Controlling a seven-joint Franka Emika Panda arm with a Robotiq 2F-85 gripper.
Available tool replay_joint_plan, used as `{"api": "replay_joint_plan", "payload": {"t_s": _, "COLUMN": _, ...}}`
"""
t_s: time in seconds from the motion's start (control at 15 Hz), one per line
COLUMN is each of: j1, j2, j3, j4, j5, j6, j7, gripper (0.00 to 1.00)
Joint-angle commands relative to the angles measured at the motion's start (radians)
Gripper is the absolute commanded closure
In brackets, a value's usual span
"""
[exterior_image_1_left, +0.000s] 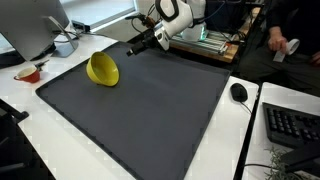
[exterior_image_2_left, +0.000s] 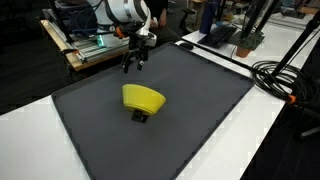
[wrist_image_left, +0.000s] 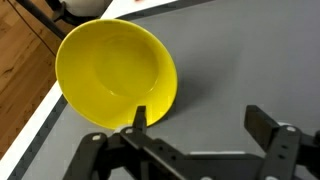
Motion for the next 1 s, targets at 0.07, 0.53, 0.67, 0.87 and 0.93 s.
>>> {"api": "replay_joint_plan", "payload": {"t_s": 0.07, "j1": -0.019, "j2": 0.121, "j3": -0.009, "j4": 0.065, "j5": -0.098, "j6": -0.047, "j7": 0.059, "gripper": 0.00}}
{"api": "replay_joint_plan", "payload": {"t_s": 0.53, "j1": -0.099, "j2": 0.261, "j3": -0.027, "j4": 0.196, "j5": -0.182, "j6": -0.063, "j7": 0.121, "gripper": 0.09}}
{"api": "replay_joint_plan", "payload": {"t_s": 0.67, "j1": -0.117, "j2": 0.268, "j3": -0.037, "j4": 0.218, "j5": -0.205, "j6": -0.085, "j7": 0.114, "gripper": 0.04}}
{"api": "replay_joint_plan", "payload": {"t_s": 0.87, "j1": -0.126, "j2": 0.259, "j3": -0.028, "j4": 0.215, "j5": -0.169, "j6": -0.076, "j7": 0.090, "gripper": 0.03}}
{"api": "replay_joint_plan", "payload": {"t_s": 0.93, "j1": -0.129, "j2": 0.259, "j3": -0.029, "j4": 0.220, "j5": -0.169, "j6": -0.076, "j7": 0.090, "gripper": 0.00}}
